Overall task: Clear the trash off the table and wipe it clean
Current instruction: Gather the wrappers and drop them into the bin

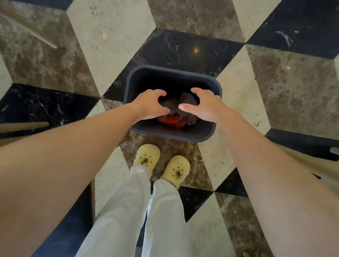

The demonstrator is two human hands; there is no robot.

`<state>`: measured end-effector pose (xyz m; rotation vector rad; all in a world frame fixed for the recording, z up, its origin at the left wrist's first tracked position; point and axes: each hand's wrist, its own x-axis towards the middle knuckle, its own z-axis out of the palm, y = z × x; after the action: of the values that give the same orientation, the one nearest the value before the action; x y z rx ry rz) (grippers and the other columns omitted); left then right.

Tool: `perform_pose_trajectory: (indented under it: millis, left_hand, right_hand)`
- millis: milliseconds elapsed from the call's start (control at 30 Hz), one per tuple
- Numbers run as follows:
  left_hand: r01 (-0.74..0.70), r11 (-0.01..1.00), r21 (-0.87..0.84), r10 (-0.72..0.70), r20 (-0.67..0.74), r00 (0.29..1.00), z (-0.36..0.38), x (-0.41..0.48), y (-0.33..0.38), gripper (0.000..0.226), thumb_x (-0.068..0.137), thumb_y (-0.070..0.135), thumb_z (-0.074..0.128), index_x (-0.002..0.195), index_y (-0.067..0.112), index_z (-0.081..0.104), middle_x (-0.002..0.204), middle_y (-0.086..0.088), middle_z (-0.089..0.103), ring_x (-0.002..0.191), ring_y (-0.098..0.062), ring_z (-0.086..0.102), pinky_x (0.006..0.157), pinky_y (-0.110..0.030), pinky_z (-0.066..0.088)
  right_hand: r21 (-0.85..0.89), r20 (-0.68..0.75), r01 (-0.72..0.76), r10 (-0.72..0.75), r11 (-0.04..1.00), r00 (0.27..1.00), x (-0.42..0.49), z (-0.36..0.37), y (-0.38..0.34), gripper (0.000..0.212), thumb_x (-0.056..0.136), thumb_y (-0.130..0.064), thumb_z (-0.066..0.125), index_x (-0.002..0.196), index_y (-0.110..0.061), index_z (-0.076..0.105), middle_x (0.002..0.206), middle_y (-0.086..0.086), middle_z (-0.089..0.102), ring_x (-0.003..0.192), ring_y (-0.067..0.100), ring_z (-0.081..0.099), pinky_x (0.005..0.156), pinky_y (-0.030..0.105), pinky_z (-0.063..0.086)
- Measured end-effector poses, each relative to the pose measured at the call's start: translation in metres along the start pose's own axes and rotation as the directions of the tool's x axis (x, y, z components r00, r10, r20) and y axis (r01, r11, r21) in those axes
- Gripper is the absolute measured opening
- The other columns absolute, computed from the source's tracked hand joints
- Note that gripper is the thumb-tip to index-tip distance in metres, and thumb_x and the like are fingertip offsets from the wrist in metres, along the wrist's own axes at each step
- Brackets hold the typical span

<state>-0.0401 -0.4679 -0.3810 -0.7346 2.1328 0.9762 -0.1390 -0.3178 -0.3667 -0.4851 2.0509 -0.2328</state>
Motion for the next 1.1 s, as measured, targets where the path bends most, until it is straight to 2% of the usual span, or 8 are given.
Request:
perform_pose_trajectory:
  millis: [167,333,500,633,733,833,967,1100]
  left_hand:
    - [-0.090,0.974,0.207,0.078,0.064,0.995,-0.039,-0.037,0.043,0.065,0.085,0.032,0.062,0.142,0.017,0.035,0.147,-0.008,0.039,0.130,-0.028,0.042,0.104,-0.036,0.037]
    - [-0.133,0.917,0.375,0.106,0.092,0.990,-0.097,-0.086,0.100,0.058,0.087,0.035,0.058,0.139,0.018,0.039,0.143,-0.010,0.045,0.129,-0.029,0.044,0.102,-0.035,0.037]
    - [-0.175,0.870,0.461,0.158,0.076,0.984,-0.158,-0.138,0.173,0.061,0.087,0.039,0.057,0.140,0.015,0.039,0.149,-0.007,0.038,0.134,-0.030,0.038,0.106,-0.034,0.033]
    - [-0.187,0.886,0.425,0.192,0.031,0.981,-0.199,-0.187,0.235,0.055,0.088,0.037,0.056,0.138,0.020,0.041,0.149,-0.005,0.036,0.130,-0.032,0.042,0.094,-0.038,0.043]
    - [-0.231,0.899,0.373,0.236,0.032,0.971,-0.220,-0.230,0.282,0.053,0.091,0.037,0.052,0.140,0.025,0.037,0.151,-0.002,0.032,0.132,-0.031,0.040,0.092,-0.041,0.045]
    - [-0.312,0.887,0.341,0.333,-0.002,0.943,-0.236,-0.281,0.335,0.047,0.092,0.032,0.051,0.137,0.021,0.042,0.146,-0.003,0.040,0.129,-0.028,0.044,0.088,-0.037,0.046]
    - [-0.434,0.814,0.386,0.502,-0.090,0.860,-0.251,-0.345,0.409,0.049,0.091,0.026,0.055,0.137,0.011,0.043,0.143,-0.010,0.044,0.131,-0.029,0.042,0.102,-0.037,0.039]
    - [-0.560,0.678,0.476,0.652,-0.037,0.758,-0.258,-0.386,0.466,0.051,0.093,0.036,0.049,0.140,0.018,0.038,0.145,-0.006,0.041,0.128,-0.027,0.043,0.100,-0.037,0.043]
  right_hand:
    - [0.027,-0.055,0.018,-0.016,0.999,0.998,-0.050,-0.042,-0.019,0.074,0.089,-0.055,0.048,0.147,-0.015,0.025,0.153,0.010,0.030,0.140,0.031,0.027,0.115,0.044,0.025]
    - [0.022,-0.079,-0.019,0.021,1.000,0.997,-0.116,-0.103,-0.041,0.073,0.088,-0.055,0.048,0.147,-0.017,0.024,0.152,0.012,0.031,0.136,0.034,0.034,0.110,0.046,0.033]
    - [-0.017,-0.126,0.020,-0.022,1.000,0.992,-0.196,-0.181,-0.061,0.067,0.094,-0.048,0.042,0.148,-0.012,0.022,0.157,0.007,0.021,0.142,0.026,0.025,0.112,0.038,0.026]
    - [-0.090,-0.195,0.011,-0.029,0.996,0.980,-0.259,-0.238,-0.073,0.069,0.094,-0.049,0.039,0.148,-0.011,0.019,0.158,0.005,0.017,0.144,0.026,0.021,0.113,0.036,0.022]
    - [-0.029,-0.306,0.013,-0.022,0.999,0.952,-0.306,-0.278,-0.079,0.067,0.093,-0.045,0.046,0.147,-0.012,0.023,0.157,0.007,0.021,0.141,0.027,0.026,0.111,0.037,0.025]
    - [0.036,-0.393,0.047,-0.029,0.998,0.919,-0.358,-0.313,-0.078,0.069,0.093,-0.043,0.049,0.148,-0.014,0.020,0.157,0.005,0.020,0.141,0.026,0.026,0.110,0.036,0.028]
    - [-0.007,-0.537,0.003,-0.006,1.000,0.843,-0.429,-0.353,-0.057,0.073,0.087,-0.054,0.052,0.146,-0.021,0.025,0.155,0.003,0.028,0.139,0.026,0.030,0.109,0.039,0.029]
    - [0.076,-0.606,-0.035,0.074,0.996,0.792,-0.502,-0.385,-0.031,0.073,0.084,-0.057,0.053,0.144,-0.024,0.029,0.152,0.000,0.032,0.134,0.023,0.037,0.093,0.032,0.037]
